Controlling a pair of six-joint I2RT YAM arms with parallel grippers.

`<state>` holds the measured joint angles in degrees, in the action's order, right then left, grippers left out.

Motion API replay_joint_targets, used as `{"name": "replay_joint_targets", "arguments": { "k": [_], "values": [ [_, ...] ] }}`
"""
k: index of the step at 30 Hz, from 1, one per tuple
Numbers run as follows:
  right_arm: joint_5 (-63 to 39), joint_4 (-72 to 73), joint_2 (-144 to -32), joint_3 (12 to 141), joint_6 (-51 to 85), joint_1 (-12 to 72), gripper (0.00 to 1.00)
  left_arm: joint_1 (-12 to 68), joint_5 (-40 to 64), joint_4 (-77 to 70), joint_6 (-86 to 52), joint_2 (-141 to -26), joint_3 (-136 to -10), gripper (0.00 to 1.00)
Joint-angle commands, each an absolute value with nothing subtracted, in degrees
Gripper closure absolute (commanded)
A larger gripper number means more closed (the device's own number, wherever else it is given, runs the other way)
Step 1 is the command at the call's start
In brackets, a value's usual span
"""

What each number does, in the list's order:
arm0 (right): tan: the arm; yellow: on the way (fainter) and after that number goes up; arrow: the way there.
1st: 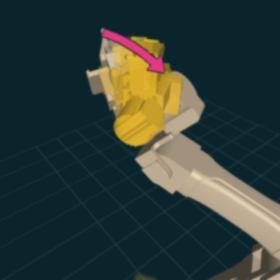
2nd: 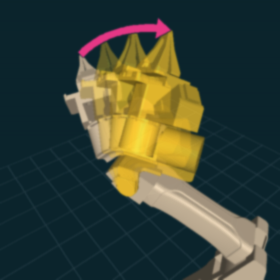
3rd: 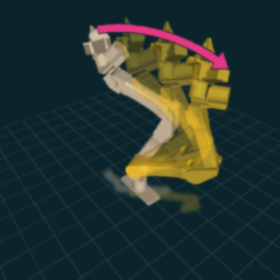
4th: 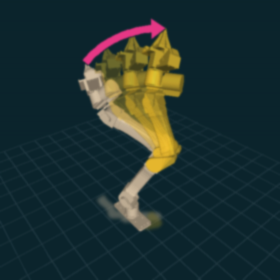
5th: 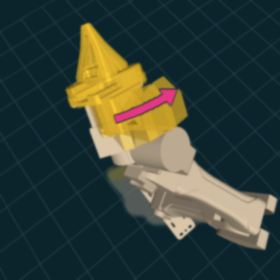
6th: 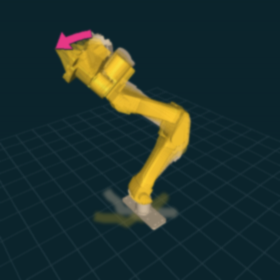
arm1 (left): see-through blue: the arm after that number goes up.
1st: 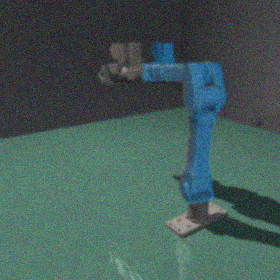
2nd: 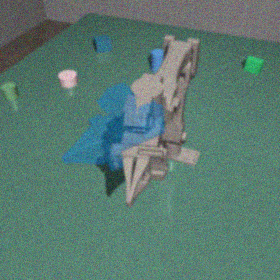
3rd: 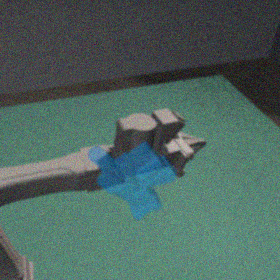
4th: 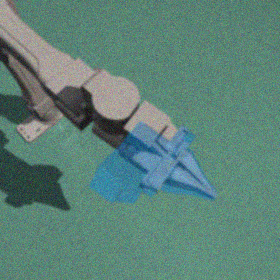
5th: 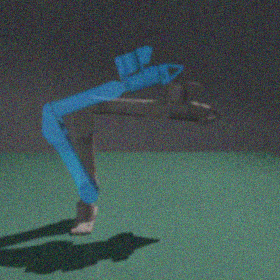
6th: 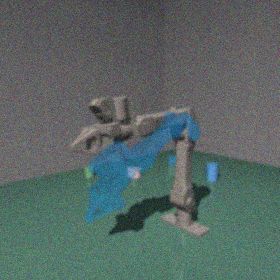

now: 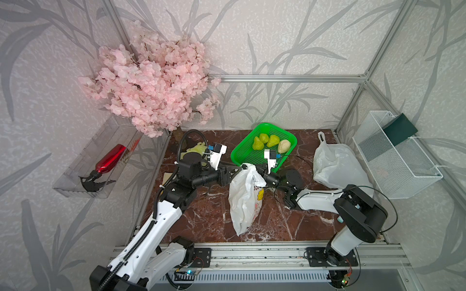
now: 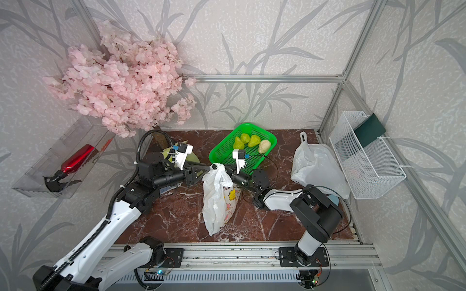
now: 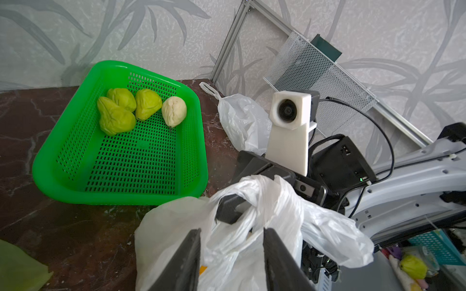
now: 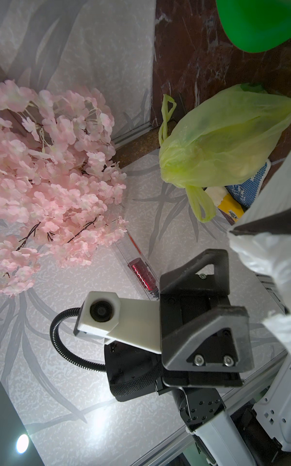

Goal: Place the pears into plastic bags & tie knots
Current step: Tie the plastic bag at the center of the board.

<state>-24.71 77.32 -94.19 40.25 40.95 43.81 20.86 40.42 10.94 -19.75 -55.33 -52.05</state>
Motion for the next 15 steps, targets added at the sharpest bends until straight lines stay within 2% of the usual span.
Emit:
{"name": "replay_joint_targets", "arguments": {
  "k": [1, 4, 11, 15],
  "values": [
    [-25.62, 80.6, -94.31, 42.02, 41.51, 43.68, 1.0, 20.65, 41.12, 14.34, -22.76, -56.55, -53.46, 0.64],
    [-25.75, 80.6, -94.46, 42.23, 41.58, 43.68, 1.0, 20.65, 42.17, 14.33, -24.22, -56.18, -52.48, 0.67],
    [-26.01, 80.6, -94.83, 42.55, 41.66, 43.68, 1.0, 20.65, 42.72, 11.98, -28.59, -56.83, -49.7, 0.65],
    [-26.1, 80.6, -94.48, 42.22, 41.54, 43.72, 1.0, 20.32, 42.75, 12.79, -30.04, -58.0, -49.45, 0.67]
  ]
}}
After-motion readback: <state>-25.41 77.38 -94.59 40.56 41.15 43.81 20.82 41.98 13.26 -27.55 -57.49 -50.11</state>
